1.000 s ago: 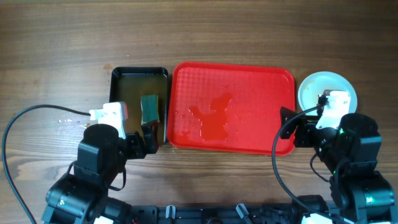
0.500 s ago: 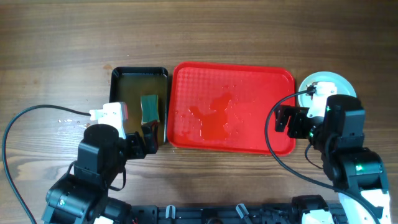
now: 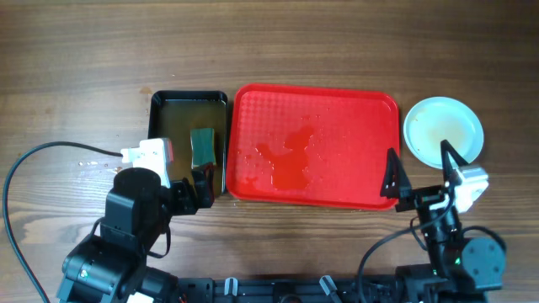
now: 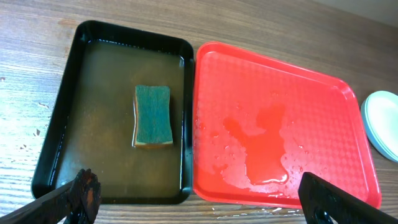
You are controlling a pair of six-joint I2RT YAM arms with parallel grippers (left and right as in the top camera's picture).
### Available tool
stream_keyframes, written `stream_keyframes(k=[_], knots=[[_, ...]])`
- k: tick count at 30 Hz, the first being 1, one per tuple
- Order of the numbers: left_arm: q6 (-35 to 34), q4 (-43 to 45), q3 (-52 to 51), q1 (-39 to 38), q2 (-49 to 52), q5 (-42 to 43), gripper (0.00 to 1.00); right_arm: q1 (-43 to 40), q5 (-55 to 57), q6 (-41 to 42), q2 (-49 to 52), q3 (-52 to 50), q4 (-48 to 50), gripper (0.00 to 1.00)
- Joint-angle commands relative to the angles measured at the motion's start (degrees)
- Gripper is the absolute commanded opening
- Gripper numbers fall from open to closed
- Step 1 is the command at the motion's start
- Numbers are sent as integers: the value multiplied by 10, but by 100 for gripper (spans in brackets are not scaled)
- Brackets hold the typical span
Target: Clean dirty plates on tray and stack at the side
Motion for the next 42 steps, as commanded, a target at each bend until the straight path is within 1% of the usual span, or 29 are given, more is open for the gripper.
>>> stream_keyframes(k=[1,4,7,8,10,12,13,15,16,17,42], knots=[[7,1,-3,-2,-2,-7,100,1,-15,5,-50,-75,76,99],[7,1,-3,-2,-2,-8,100,1,-4,3,-59,-132,167,99],[7,1,-3,-2,-2,-7,100,1,18,2,-59,-166,227,99],[7,1,-3,-2,-2,-8,100,1,24,-5,-59,-187,265,99],[7,1,-3,-2,-2,-8,100,1,8,-61,-59,-188,253,99],[7,1,-3,-2,-2,-7,100,-2,-8,-122,-59,-188,218,99],[7,1,-3,-2,-2,-7,100,-5,-11,-134,-59,-188,185,99],[7,1,-3,-2,-2,-8,100,-10,-13,-128,-59,-188,96,99],[7,1,-3,-2,-2,-7,100,-9,-11,-122,-59,-188,74,99],[7,1,-3,-2,-2,-8,100,-10,-11,-111,-59,-188,74,99],[7,1,-3,-2,-2,-8,100,-9,-11,-113,-58,-188,74,99]])
